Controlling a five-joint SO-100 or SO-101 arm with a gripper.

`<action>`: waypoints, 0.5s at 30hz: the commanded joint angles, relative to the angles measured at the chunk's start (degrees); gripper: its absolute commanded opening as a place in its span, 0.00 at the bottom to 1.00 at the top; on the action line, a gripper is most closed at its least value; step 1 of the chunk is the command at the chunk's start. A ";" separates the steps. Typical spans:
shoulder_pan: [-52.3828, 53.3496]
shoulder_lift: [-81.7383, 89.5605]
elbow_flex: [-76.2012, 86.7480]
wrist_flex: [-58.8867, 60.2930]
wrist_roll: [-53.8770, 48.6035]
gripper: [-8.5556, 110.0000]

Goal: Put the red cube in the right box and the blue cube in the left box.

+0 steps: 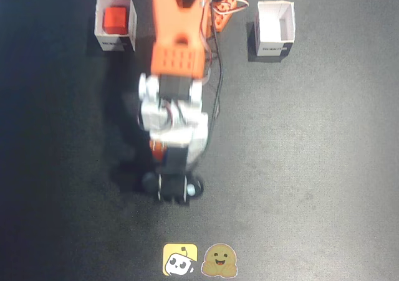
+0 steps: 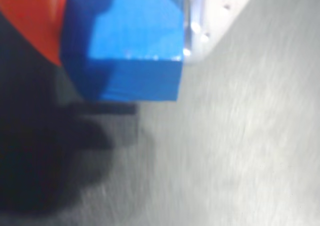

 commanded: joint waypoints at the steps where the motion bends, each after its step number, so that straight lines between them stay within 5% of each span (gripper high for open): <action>1: -0.26 9.49 3.25 1.41 2.55 0.14; 15: -8.61 31.64 11.07 15.12 7.38 0.14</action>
